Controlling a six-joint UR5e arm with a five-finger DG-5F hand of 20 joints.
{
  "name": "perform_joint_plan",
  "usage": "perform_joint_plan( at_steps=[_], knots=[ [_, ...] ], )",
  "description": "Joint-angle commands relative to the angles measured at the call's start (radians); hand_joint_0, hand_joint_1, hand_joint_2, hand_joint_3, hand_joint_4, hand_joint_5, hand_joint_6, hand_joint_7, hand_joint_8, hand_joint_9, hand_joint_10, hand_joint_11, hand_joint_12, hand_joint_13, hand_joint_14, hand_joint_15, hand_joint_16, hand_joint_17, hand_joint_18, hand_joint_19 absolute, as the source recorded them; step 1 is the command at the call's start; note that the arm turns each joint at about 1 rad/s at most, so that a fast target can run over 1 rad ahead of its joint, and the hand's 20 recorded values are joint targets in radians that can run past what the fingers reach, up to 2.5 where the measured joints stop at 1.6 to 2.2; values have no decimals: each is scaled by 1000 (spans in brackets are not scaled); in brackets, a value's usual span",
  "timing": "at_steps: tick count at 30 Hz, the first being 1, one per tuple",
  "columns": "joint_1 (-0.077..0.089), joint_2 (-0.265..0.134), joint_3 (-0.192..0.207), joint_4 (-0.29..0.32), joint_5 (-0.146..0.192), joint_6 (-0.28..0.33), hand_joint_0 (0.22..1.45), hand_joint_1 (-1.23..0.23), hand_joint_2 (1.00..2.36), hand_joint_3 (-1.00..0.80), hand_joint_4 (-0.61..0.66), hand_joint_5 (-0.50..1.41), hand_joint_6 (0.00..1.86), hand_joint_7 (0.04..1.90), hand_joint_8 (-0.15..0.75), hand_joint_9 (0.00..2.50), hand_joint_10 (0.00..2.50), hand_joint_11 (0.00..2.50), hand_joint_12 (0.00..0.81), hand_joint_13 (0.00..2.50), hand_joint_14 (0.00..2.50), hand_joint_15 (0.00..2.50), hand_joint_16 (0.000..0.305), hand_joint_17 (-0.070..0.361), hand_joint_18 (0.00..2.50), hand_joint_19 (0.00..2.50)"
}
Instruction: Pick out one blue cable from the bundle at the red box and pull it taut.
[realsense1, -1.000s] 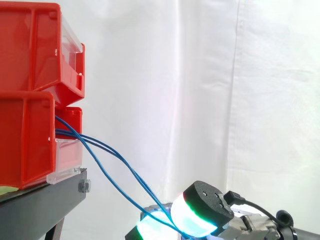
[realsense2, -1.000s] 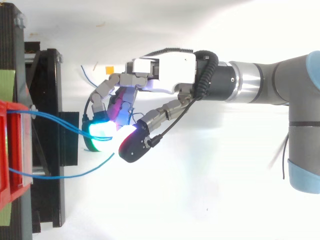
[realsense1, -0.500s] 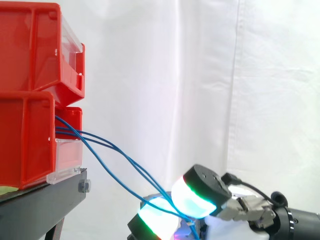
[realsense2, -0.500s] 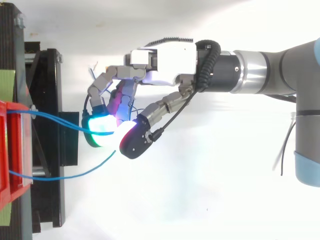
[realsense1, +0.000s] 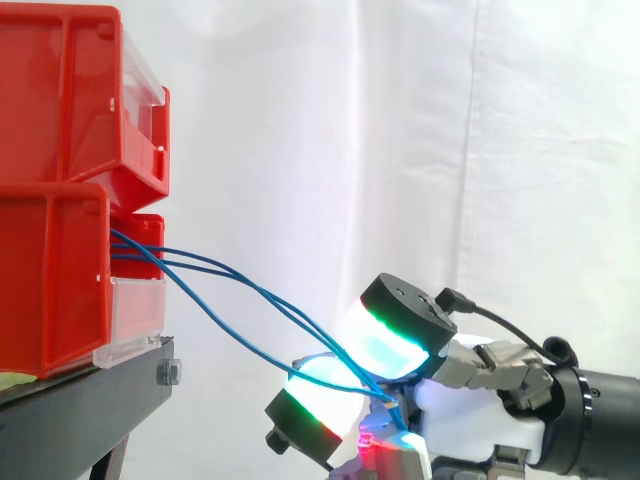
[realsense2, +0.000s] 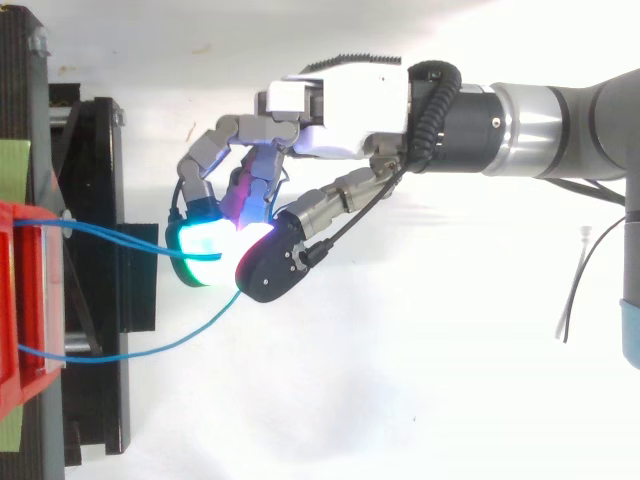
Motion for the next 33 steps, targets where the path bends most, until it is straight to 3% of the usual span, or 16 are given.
perform_joint_plan(
  at_steps=[1,7,16,33],
  knots=[
    [1,12,0,-39,2,0,651,-711,1011,-368,133,-120,878,1026,319,1314,31,818,433,958,19,450,57,129,820,666],
    [4,29,9,-112,10,-2,654,-779,1017,-279,129,-122,890,1042,325,1293,29,828,430,940,19,451,58,130,816,667],
    [4,28,45,-194,10,-2,713,-850,1009,-400,65,-129,905,1021,314,1281,32,828,421,937,19,451,57,129,812,650],
    [4,28,45,-204,16,1,801,-947,1000,-500,-136,-129,926,1064,299,1308,29,856,402,976,22,476,53,119,814,631]
  ],
)
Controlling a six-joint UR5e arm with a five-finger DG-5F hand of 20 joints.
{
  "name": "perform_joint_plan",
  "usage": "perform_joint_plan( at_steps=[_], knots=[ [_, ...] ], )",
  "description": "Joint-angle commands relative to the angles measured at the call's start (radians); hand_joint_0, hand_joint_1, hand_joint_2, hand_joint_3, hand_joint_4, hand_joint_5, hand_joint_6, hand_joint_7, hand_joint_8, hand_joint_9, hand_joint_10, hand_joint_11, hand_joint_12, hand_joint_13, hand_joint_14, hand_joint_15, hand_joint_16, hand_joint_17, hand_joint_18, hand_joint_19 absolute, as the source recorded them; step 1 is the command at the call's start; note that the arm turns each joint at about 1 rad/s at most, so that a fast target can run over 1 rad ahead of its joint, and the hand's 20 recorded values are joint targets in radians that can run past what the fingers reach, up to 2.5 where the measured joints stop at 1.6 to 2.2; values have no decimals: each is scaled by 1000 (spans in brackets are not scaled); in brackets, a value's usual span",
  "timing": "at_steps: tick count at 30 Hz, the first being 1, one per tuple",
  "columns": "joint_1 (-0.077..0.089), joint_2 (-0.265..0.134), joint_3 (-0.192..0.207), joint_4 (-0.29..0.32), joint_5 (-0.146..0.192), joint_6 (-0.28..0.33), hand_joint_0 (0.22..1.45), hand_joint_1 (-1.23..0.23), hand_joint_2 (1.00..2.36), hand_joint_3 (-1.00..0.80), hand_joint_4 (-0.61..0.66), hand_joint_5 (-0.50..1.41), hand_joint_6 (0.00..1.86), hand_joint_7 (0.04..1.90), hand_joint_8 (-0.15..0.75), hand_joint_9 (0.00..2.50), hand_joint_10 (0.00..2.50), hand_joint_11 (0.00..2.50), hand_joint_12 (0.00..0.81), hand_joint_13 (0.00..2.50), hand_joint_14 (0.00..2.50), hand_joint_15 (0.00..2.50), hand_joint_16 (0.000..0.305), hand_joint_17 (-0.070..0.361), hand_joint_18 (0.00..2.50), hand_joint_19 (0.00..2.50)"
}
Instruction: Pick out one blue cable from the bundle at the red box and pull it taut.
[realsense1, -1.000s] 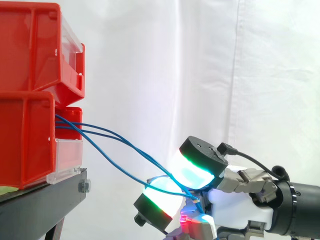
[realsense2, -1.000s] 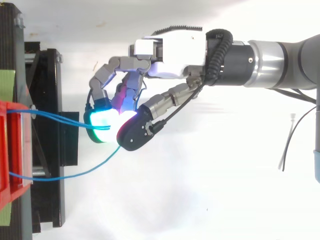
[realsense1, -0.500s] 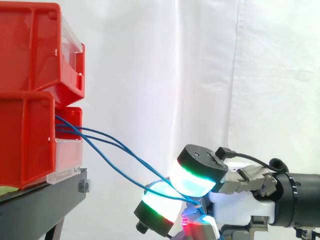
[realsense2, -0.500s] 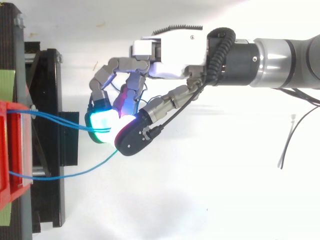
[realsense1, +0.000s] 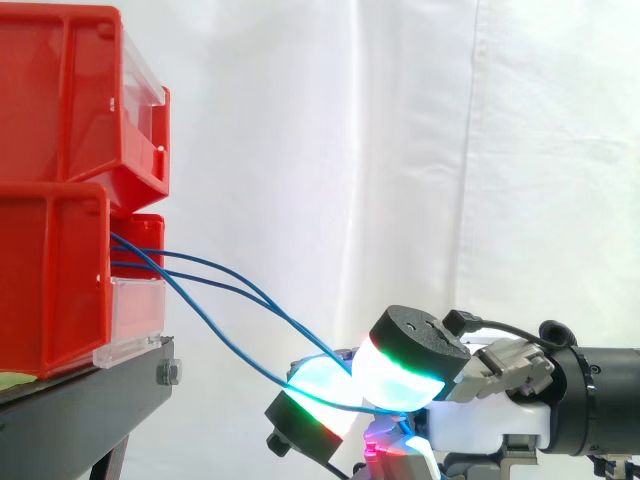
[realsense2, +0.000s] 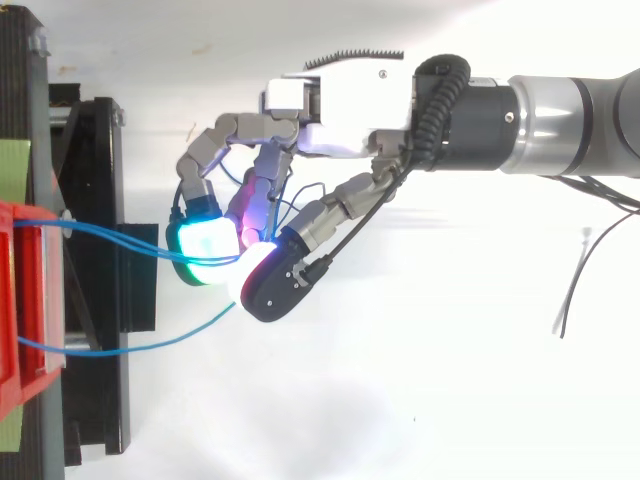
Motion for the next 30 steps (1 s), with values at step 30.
perform_joint_plan(
  at_steps=[30],
  knots=[
    [-6,0,3,-32,2,17,904,-904,1027,-101,-63,-226,939,840,147,949,28,853,346,750,21,493,44,99,514,741]
  ],
)
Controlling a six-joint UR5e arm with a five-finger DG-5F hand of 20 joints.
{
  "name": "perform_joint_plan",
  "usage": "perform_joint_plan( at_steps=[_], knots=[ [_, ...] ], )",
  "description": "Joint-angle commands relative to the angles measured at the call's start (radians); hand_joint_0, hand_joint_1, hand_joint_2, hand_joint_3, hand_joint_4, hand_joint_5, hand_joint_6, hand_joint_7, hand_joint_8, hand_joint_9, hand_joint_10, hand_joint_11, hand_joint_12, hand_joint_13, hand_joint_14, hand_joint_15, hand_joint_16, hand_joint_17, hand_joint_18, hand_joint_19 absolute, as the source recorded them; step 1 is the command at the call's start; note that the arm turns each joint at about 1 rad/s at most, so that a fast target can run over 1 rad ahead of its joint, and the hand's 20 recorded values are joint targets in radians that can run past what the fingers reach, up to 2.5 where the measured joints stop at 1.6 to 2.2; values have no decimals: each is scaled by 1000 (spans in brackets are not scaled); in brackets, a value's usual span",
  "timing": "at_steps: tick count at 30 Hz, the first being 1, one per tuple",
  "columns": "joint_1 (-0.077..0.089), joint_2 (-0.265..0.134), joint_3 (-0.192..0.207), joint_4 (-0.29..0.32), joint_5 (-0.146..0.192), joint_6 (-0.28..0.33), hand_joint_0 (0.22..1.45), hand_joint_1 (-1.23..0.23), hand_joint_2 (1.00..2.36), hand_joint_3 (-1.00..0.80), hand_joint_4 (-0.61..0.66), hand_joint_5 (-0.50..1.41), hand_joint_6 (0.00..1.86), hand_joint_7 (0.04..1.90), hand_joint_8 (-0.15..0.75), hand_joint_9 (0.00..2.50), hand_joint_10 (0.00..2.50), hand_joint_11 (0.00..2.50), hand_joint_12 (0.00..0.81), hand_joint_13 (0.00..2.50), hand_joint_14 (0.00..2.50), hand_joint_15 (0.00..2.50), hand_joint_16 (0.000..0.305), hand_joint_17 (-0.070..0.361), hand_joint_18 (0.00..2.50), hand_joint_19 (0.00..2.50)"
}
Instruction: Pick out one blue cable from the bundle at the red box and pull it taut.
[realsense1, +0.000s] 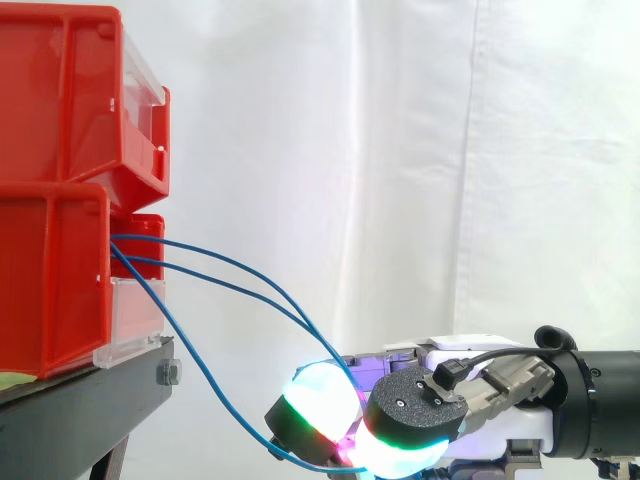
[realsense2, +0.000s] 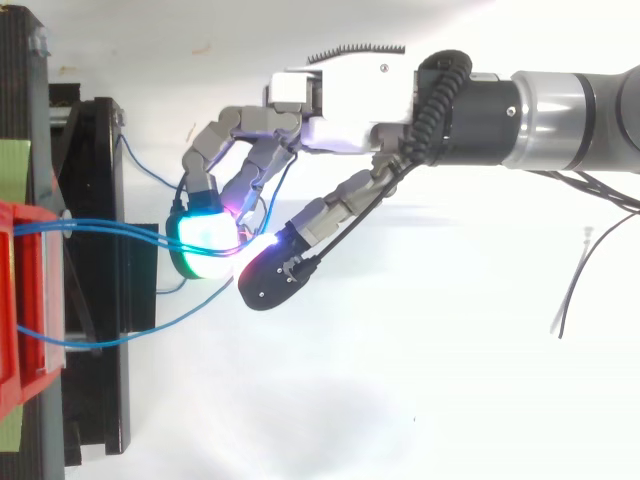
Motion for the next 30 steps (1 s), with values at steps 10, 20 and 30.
perform_joint_plan(
  at_steps=[10,20,30],
  knots=[
    [-2,0,0,0,0,2,900,-919,1024,-112,-98,-241,939,849,136,777,25,793,337,572,19,437,44,99,419,672],
    [-5,0,0,-11,-1,19,782,-955,1000,-500,-49,-234,933,827,153,767,29,782,352,574,16,361,47,105,585,500],
    [-4,-1,2,-11,0,19,567,-752,1000,-500,11,-209,917,801,187,918,27,784,375,699,17,409,50,113,656,595]
  ],
)
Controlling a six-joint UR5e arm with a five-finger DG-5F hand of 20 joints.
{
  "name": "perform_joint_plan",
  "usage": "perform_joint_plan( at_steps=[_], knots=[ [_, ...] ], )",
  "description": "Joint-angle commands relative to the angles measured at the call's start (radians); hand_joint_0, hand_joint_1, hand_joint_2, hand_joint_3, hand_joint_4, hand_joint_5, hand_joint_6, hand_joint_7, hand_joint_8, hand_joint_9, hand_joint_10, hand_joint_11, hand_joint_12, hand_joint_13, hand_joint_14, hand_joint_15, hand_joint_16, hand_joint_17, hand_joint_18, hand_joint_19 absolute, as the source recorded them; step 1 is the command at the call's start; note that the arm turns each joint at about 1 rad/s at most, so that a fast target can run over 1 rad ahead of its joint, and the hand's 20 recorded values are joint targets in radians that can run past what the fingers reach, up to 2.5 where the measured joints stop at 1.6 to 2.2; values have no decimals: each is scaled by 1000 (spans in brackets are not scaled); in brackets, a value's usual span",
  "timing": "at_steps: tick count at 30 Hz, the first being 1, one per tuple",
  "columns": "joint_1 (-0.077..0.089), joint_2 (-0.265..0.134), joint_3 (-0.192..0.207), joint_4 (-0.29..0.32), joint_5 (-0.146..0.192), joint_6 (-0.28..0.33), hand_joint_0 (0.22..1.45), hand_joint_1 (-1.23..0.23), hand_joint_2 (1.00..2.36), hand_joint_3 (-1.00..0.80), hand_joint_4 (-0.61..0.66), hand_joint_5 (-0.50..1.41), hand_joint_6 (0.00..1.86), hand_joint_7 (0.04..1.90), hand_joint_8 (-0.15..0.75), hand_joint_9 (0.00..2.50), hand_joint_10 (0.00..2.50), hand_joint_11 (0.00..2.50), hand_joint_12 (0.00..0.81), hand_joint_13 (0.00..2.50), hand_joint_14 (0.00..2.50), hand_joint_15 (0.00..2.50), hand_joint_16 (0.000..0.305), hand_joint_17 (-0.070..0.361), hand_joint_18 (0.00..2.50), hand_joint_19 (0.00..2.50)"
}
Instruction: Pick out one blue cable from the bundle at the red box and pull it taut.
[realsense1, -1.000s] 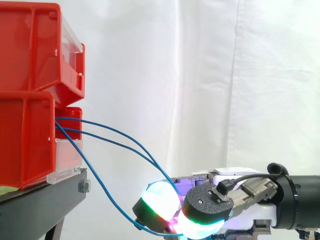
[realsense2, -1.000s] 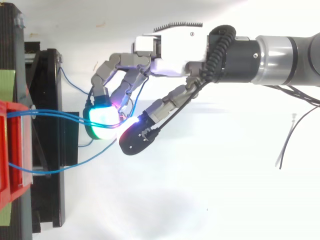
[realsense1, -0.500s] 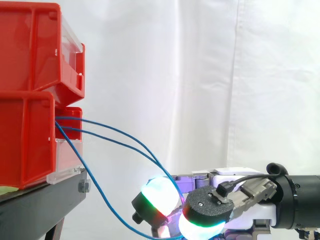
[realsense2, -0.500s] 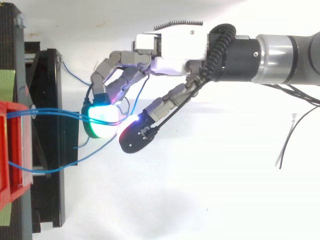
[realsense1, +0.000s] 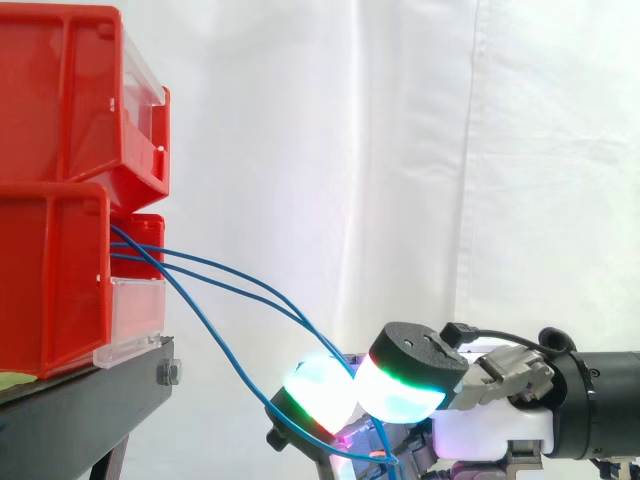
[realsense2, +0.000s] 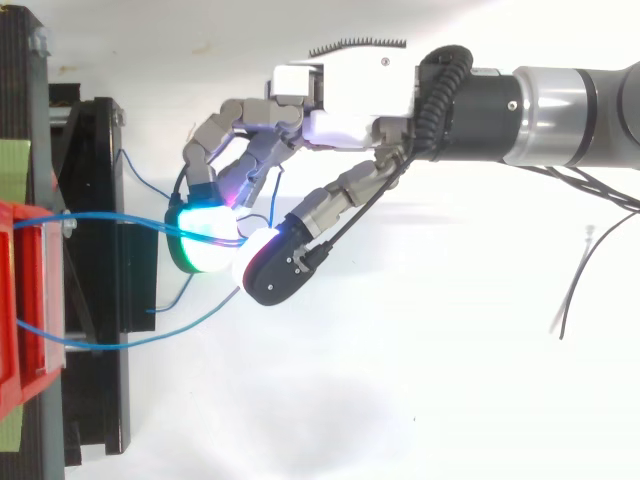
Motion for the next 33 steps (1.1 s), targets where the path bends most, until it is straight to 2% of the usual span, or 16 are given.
perform_joint_plan(
  at_steps=[1,11,16,20,26,30,33],
  knots=[
    [0,-1,0,0,0,0,566,-749,1000,-500,16,-208,916,802,190,920,28,784,377,703,17,409,50,113,656,595],
    [-1,1,0,-3,0,0,482,-577,1000,-500,49,-200,878,753,220,985,26,764,417,774,20,424,58,129,722,631],
    [-1,1,0,-5,-2,0,551,-506,1000,-500,8,-186,852,834,213,1021,28,754,398,783,18,435,54,122,700,670],
    [-1,1,0,-5,-2,0,633,-600,1003,-459,-8,-183,859,859,209,1029,26,758,393,796,19,451,53,119,689,680],
    [0,-1,5,-5,0,0,645,-704,1017,-250,-1,-189,871,896,225,999,29,759,399,803,20,451,54,121,705,679],
    [2,1,3,-5,0,0,649,-739,1024,-87,-59,-196,920,888,238,991,26,789,401,813,19,463,54,122,710,677],
    [4,1,5,-5,0,0,659,-753,1023,-46,-82,-197,931,903,243,987,28,792,400,820,21,465,54,123,717,676]
  ],
)
